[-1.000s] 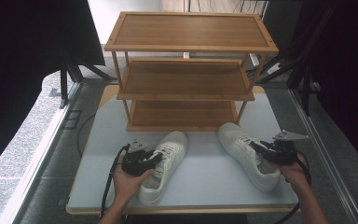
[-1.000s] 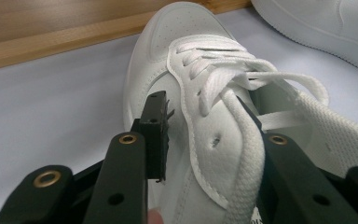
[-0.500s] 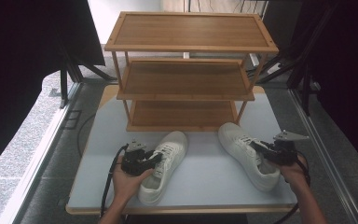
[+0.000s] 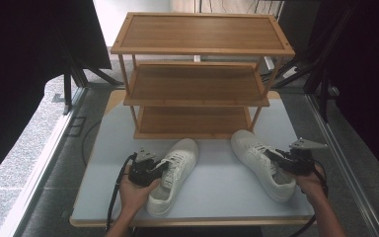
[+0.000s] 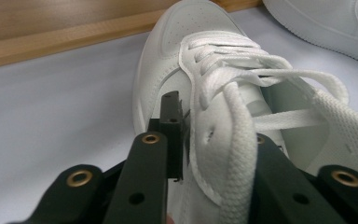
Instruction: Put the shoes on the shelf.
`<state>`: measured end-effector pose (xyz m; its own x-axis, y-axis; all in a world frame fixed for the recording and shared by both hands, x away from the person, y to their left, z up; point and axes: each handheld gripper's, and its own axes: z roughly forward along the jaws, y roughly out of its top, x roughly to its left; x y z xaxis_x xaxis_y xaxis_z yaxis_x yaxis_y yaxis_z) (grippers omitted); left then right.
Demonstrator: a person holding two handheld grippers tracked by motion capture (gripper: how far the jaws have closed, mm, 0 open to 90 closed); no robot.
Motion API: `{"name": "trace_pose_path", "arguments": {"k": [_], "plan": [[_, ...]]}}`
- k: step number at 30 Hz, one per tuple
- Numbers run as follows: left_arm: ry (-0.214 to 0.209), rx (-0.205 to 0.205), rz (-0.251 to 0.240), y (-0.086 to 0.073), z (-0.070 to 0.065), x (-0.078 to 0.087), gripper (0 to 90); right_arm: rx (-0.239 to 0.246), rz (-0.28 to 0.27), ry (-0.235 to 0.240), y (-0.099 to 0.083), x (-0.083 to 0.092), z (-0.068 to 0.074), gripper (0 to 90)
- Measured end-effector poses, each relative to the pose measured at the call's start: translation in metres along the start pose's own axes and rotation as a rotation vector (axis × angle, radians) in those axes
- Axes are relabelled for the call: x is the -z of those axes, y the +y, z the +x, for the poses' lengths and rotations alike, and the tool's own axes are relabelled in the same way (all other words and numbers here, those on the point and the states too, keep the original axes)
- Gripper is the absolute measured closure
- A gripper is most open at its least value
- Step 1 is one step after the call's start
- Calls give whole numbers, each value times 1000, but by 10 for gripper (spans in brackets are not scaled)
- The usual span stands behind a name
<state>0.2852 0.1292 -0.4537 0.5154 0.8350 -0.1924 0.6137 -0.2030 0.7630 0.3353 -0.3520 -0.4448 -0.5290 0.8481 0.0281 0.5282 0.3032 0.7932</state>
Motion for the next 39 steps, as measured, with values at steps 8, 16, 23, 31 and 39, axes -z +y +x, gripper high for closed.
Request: {"name": "trace_pose_path", "arguments": {"k": [8, 16, 23, 31, 39], "plan": [[-22, 33, -18, -1, 4, 2, 807, 16, -23, -40, 0, 3, 6, 769], [-85, 91, -49, -7, 12, 6, 807, -24, -61, -83, -3, 12, 15, 785], [-115, 113, -72, -12, 16, 10, 813, -27, -88, -64, -6, 20, 29, 785], [-130, 120, -118, -8, 18, 29, 811, -53, -148, -69, -3, 27, 40, 784], [-147, 132, -162, -4, 16, 43, 811, -67, -215, -32, 1, 33, 54, 784]]}}
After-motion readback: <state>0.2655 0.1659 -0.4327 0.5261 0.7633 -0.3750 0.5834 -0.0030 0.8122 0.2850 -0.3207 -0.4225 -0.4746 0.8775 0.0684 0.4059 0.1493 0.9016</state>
